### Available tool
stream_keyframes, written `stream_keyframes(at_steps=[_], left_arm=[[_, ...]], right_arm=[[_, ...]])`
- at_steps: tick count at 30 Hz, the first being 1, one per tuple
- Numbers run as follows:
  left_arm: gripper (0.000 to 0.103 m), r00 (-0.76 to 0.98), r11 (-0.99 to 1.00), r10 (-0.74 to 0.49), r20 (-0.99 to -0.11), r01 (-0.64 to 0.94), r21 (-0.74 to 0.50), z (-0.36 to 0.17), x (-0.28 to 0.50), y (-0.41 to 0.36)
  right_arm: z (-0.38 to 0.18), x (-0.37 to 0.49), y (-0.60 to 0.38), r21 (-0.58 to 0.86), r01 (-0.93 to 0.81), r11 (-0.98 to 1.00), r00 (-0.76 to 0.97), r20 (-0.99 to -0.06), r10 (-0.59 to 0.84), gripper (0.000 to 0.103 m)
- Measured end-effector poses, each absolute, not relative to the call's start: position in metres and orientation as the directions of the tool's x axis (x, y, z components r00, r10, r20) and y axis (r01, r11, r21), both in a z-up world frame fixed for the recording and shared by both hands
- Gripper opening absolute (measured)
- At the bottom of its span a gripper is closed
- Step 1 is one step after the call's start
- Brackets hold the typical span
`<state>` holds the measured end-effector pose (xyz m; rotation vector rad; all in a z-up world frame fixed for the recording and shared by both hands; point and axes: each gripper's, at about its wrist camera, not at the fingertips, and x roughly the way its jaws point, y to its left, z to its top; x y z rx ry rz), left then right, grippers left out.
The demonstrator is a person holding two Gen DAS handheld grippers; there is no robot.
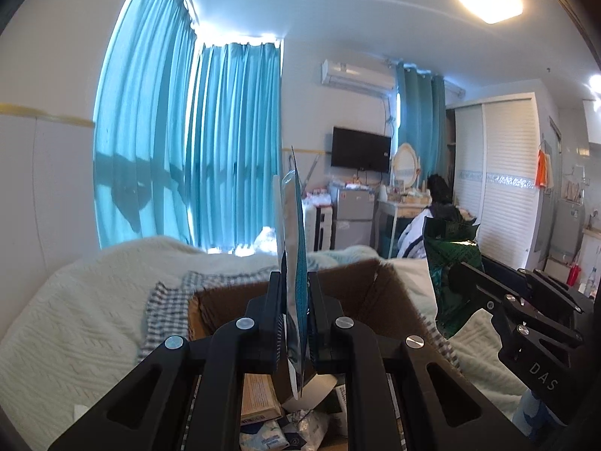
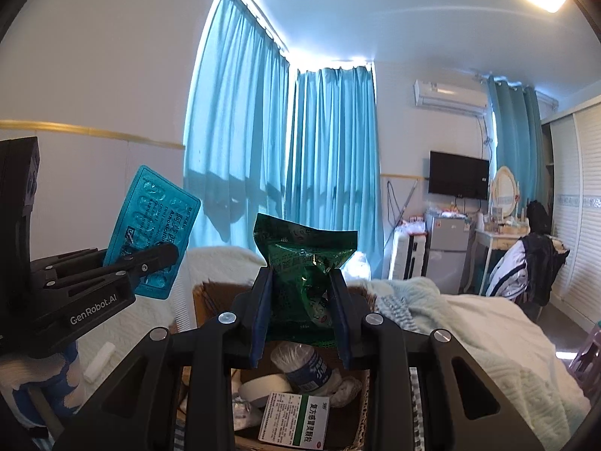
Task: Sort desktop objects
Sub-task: 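Lift the blister pack and green snack bag with both grippers over the box, then open both grippers to drop the blister pack and snack bag into the box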
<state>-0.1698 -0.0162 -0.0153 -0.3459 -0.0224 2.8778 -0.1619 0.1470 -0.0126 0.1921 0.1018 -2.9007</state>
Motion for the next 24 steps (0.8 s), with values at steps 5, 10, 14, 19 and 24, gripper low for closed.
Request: stream_keyframes(at_steps=[5, 10, 14, 19, 24], left_arm=[[0.011, -0.920, -0.970, 0.240, -0.310, -0.234, -0.057, -0.044, -0.197, -0.015], [0.011, -0.894, -0.973, 0.232, -0.384, -0.219, -0.078, -0.069, -0.219, -0.019], [0.011, -0.868, -0.971, 0.239, -0.436, -0.214, -0.106, -0.086, -0.234, -0.021], [0.014, -0.827, -0.971, 0.238, -0.509, -0.209, -0.114, -0.104, -0.246, -0.017], [0.051, -0.822, -0.974, 0.225, -0.523, -0.198, -0.107, -0.106, -0.243, -0.015]], right_arm=[[-0.043, -0.194, 0.145, -0.051, 0.251, -0.967, -0.950, -0.204, -0.236, 0.029], [-0.066, -0.220, 0.152, -0.029, 0.280, -0.960, -0.928, -0.263, -0.263, 0.029], [-0.086, -0.233, 0.155, -0.020, 0.275, -0.961, -0.912, -0.323, -0.254, 0.029], [-0.100, -0.244, 0.156, -0.023, 0.245, -0.969, -0.902, -0.371, -0.220, 0.031], [-0.099, -0.243, 0.158, -0.033, 0.217, -0.976, -0.912, -0.365, -0.190, 0.063]])
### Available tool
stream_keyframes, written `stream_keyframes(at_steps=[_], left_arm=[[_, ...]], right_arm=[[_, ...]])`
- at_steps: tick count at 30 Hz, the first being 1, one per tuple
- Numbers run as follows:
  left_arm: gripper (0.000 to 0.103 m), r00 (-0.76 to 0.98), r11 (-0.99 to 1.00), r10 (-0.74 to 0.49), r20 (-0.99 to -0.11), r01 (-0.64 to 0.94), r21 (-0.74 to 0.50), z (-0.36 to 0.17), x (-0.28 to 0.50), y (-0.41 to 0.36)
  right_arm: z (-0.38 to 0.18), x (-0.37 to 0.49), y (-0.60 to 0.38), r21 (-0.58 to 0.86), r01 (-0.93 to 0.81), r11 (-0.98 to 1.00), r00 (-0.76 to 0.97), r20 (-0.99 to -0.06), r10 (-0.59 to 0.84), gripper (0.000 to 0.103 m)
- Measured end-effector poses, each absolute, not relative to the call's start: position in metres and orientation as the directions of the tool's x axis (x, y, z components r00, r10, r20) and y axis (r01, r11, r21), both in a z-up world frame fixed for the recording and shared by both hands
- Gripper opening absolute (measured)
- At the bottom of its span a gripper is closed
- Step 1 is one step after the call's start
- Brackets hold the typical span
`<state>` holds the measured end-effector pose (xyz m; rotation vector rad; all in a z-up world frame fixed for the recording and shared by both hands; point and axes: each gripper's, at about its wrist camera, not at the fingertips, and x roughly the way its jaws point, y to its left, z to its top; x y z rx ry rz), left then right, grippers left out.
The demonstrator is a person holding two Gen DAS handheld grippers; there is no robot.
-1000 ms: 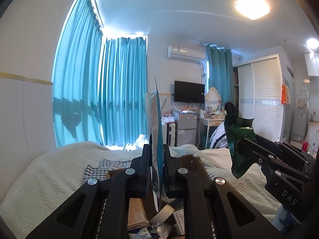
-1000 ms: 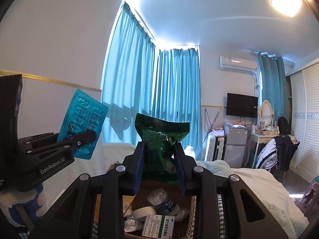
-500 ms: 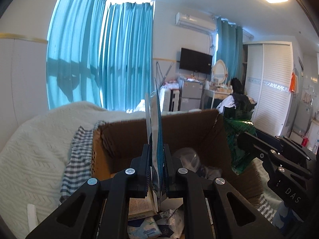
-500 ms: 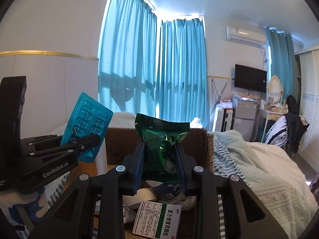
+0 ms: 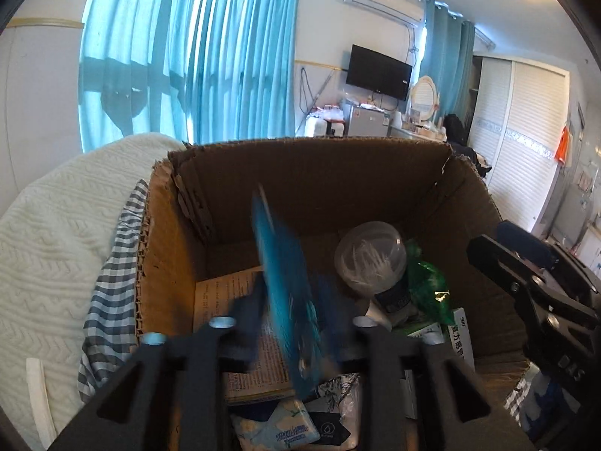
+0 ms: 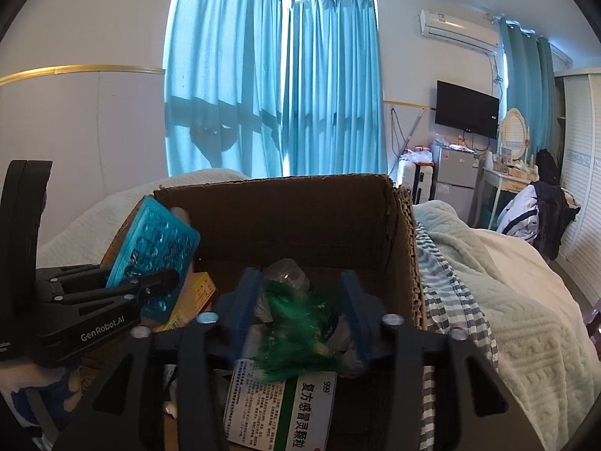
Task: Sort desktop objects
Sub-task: 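Open both grippers to drop the blister pack and snack bag into the box, then move both grippers back toward the toothpaste tube and sachet beside the box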
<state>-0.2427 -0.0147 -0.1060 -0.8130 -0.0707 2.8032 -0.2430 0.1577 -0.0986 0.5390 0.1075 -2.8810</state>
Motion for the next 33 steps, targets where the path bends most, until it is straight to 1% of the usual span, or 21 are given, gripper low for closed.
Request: stream_keyframes(at_steps=[2, 6, 10, 12, 13, 14, 16, 19, 28, 33], left_arm=[[0.064, -0.844, -0.977, 0.212, -0.493, -0.188, -0.097, -0.100, -0.235, -0.014], [0.069, -0.867, -0.981, 0.195, -0.458, -0.183, -0.071, -0.086, -0.223, -0.012], [0.077, -0.889, -0.982, 0.186, -0.419, -0.181, -0.051, -0.068, -0.208, -0.010], [0.091, -0.904, -0.984, 0.176, -0.389, -0.173, -0.043, -0.057, -0.201, -0.012], [0.096, -0.913, -0.986, 0.168, -0.371, -0.165, -0.040, -0.051, -0.196, -0.013], [0.103, -0.924, -0.988, 0.156, -0.350, -0.153, -0.036, -0.046, -0.191, -0.014], [0.103, -0.941, -0.991, 0.136, -0.310, -0.133, -0.030, -0.035, -0.176, -0.016], [0.103, -0.947, -0.993, 0.118, -0.298, -0.115, -0.027, -0.024, -0.165, -0.023], [0.103, -0.965, -0.999, 0.053, -0.259, -0.049, -0.019, -0.001, -0.129, -0.035], [0.103, -0.974, -1.000, 0.029, -0.224, -0.026, -0.014, 0.008, -0.109, -0.036]], right_arm=[[-0.094, -0.240, 0.158, -0.035, 0.212, -0.977, -0.919, -0.348, -0.187, 0.063], [-0.079, -0.226, 0.161, -0.035, 0.193, -0.981, -0.936, -0.307, -0.173, 0.064], [-0.062, -0.211, 0.164, -0.023, 0.178, -0.984, -0.950, -0.266, -0.166, 0.070], [-0.054, -0.199, 0.167, -0.015, 0.170, -0.985, -0.957, -0.242, -0.161, 0.073], [-0.050, -0.193, 0.169, -0.011, 0.166, -0.986, -0.960, -0.231, -0.159, 0.075], [-0.045, -0.189, 0.169, -0.006, 0.163, -0.987, -0.962, -0.222, -0.157, 0.077], [-0.039, -0.178, 0.173, 0.002, 0.159, -0.987, -0.966, -0.204, -0.156, 0.080], [-0.032, -0.161, 0.177, 0.005, 0.149, -0.989, -0.973, -0.176, -0.147, 0.090], [-0.010, -0.120, 0.182, 0.017, 0.143, -0.990, -0.984, -0.105, -0.144, 0.103], [0.000, -0.099, 0.183, 0.006, 0.137, -0.991, -0.988, -0.075, -0.137, 0.103]])
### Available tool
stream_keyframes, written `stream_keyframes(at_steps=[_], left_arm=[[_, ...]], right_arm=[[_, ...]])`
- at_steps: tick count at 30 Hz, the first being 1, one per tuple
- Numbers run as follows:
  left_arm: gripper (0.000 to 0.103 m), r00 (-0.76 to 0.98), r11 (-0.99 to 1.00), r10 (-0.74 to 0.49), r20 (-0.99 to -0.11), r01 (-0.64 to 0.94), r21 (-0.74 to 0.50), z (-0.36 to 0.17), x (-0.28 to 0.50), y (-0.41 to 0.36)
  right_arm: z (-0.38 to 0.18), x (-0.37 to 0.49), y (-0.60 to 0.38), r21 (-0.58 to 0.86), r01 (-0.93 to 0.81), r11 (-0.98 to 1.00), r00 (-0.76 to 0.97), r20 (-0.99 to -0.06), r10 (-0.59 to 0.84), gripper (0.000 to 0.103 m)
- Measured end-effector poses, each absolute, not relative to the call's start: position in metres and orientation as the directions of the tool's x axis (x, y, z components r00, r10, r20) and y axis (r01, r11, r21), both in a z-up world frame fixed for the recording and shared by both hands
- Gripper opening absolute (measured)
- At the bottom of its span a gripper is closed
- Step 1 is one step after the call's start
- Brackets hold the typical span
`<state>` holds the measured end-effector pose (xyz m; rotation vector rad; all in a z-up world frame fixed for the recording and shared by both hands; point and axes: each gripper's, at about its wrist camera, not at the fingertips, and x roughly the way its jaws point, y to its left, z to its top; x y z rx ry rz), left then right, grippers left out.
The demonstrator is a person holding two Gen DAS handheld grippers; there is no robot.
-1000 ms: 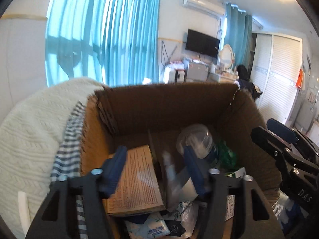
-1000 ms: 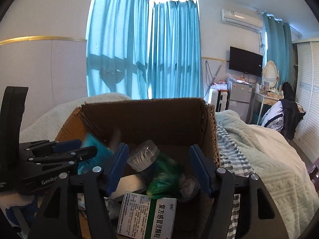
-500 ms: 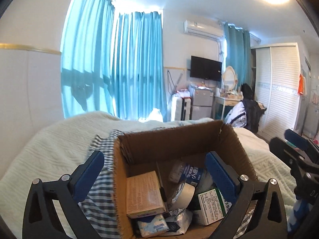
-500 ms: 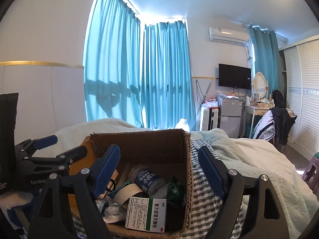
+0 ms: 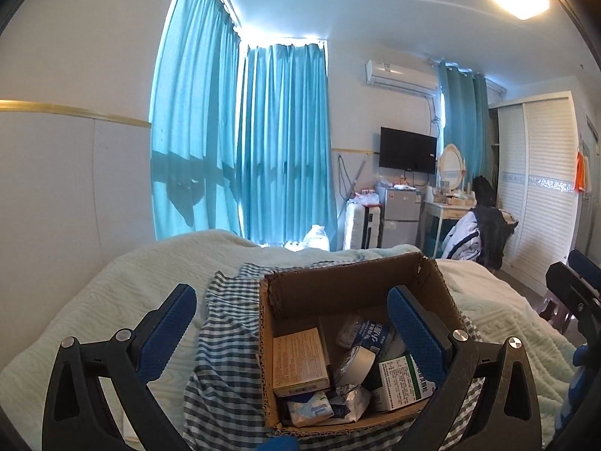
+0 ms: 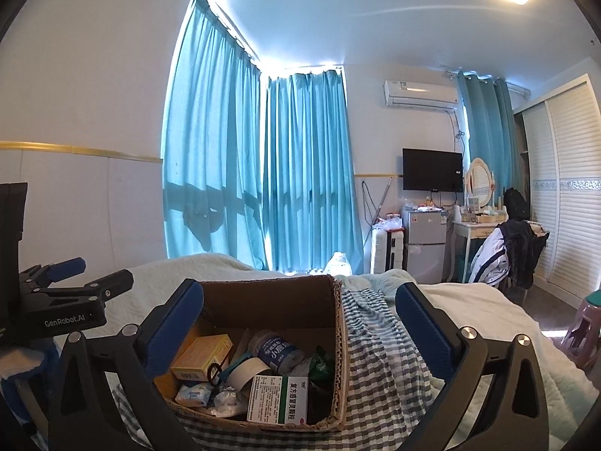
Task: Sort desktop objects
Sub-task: 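Move both grippers back toward the toothpaste tube and sachet beside the box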
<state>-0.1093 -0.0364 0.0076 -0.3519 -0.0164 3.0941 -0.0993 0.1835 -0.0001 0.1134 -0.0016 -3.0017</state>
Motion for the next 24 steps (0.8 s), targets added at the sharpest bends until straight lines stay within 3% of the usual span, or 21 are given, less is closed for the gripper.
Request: stream_keyframes(at_steps=[18, 24], left_arm=[[0.103, -0.977, -0.995, -0.096, -0.192, 0.098, 0.003, -0.016, -0.060, -0.055], [0.103, -0.960, -0.995, -0.099, -0.261, 0.091, 0.044, -0.049, -0.067, -0.059]], right_arm=[[-0.012, -0.046, 0.177, -0.011, 0.177, -0.984, -0.980, -0.097, -0.175, 0.103], [-0.029, -0.037, 0.170, -0.027, 0.183, -0.983, -0.976, -0.120, -0.179, 0.103]])
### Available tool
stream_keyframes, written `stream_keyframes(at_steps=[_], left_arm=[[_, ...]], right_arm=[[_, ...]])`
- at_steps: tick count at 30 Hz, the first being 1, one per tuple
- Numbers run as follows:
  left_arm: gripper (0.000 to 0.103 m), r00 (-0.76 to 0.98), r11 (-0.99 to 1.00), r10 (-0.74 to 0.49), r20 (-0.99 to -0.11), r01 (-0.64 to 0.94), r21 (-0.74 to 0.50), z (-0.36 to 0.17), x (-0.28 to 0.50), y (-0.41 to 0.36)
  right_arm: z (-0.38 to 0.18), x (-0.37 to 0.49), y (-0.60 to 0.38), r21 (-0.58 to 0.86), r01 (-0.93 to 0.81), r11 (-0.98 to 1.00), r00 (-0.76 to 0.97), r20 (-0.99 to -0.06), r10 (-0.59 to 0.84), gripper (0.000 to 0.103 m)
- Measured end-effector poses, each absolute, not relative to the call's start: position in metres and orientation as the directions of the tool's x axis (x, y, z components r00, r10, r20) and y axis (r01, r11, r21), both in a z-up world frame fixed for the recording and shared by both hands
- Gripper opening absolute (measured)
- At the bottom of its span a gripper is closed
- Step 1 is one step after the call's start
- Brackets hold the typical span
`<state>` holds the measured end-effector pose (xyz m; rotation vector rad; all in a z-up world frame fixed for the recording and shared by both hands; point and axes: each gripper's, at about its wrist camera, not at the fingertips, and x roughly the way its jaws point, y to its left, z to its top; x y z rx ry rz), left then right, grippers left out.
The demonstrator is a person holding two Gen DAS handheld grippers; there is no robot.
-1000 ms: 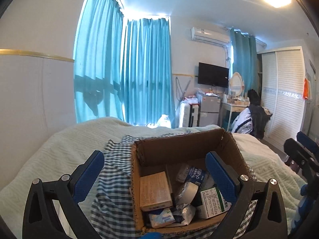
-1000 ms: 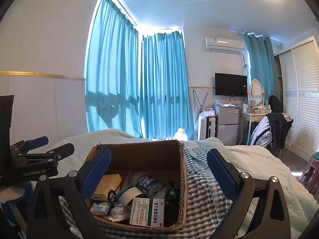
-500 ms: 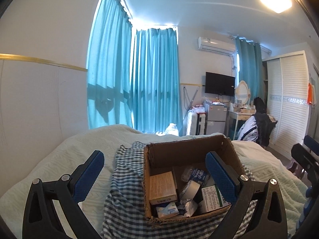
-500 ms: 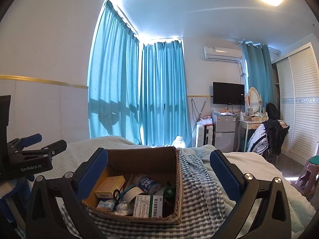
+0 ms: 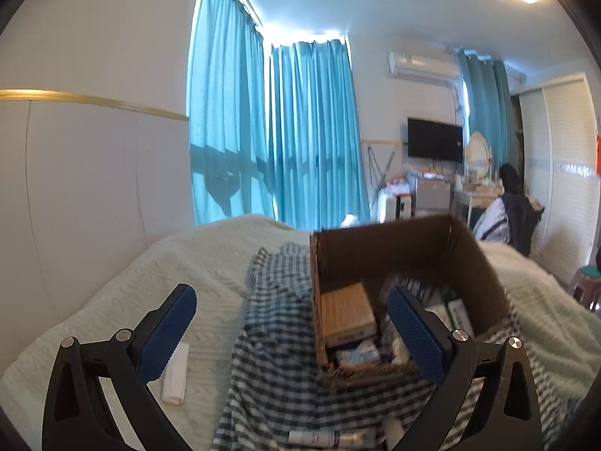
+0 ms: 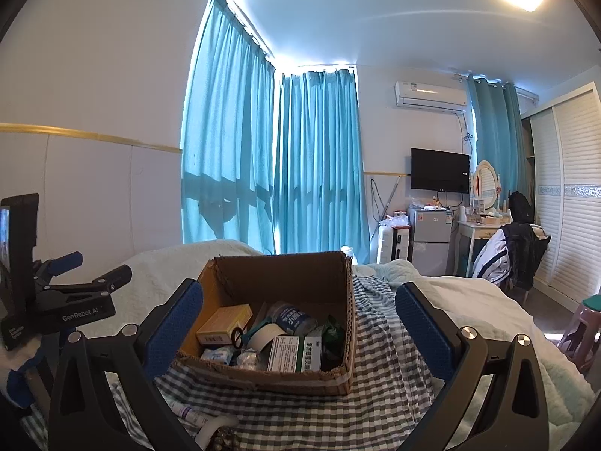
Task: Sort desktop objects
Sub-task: 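Move both grippers back toward the toothpaste tube and sachet beside the box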
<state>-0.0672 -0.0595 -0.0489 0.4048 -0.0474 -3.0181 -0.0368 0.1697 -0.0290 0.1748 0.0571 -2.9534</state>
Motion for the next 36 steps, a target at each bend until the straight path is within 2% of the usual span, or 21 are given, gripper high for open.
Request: stream_keyframes(at_steps=[6, 13, 17, 23, 28, 31, 36], left_arm=[[0.103, -0.911, -0.998, -0.039, -0.412, 0.015, 0.061, -0.085, -0.085, -0.065], [0.103, -0.828, -0.997, -0.004, -0.561, -0.040, 0.066, -0.129, -0.105, -0.059], [0.103, -0.800, -0.994, 0.006, -0.599, -0.073, 0.087, -0.144, -0.109, -0.055], [0.103, -0.746, -0.994, 0.008, -0.666, -0.076, 0.073, -0.159, -0.120, -0.059], [0.101, -0.626, -0.994, 0.037, -0.779, -0.102, 0.034, -0.185, -0.137, -0.068], [0.100, -0.566, -0.993, 0.051, -0.823, -0.116, 0.018, -0.195, -0.144, -0.073], [0.099, -0.510, -0.977, 0.040, -0.859, -0.201, 0.074, -0.208, -0.149, -0.060]], right_arm=[[-0.056, -0.038, 0.161, -0.043, 0.197, -0.979, -0.959, -0.218, -0.183, 0.103], [-0.093, -0.048, 0.166, 0.002, 0.196, -0.981, -0.909, -0.374, -0.182, 0.102], [-0.108, -0.054, 0.165, 0.030, 0.215, -0.976, -0.875, -0.438, -0.206, 0.101], [-0.131, -0.066, 0.160, 0.057, 0.239, -0.969, -0.813, -0.534, -0.232, 0.091], [-0.149, -0.073, 0.154, 0.078, 0.247, -0.966, -0.754, -0.610, -0.242, 0.085], [-0.158, -0.076, 0.150, 0.093, 0.263, -0.960, -0.708, -0.657, -0.258, 0.071], [-0.181, -0.082, 0.140, 0.120, 0.296, -0.948, -0.611, -0.738, -0.285, 0.065]])
